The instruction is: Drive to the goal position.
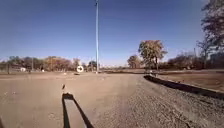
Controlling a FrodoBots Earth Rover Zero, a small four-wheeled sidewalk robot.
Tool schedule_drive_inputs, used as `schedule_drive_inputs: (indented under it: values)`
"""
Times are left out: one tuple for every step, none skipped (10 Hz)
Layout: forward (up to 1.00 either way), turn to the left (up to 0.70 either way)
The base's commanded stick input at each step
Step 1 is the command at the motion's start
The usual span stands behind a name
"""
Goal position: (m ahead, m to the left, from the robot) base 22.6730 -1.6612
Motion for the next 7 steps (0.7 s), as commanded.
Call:
schedule_drive_inputs:
  values:
    - [0.5,0.0]
    - [0.5,0.0]
    - [0.5,0.0]
    - [0.5,0.0]
    - [0.5,0.0]
    - [0.5,0.0]
    - [0.5,0.0]
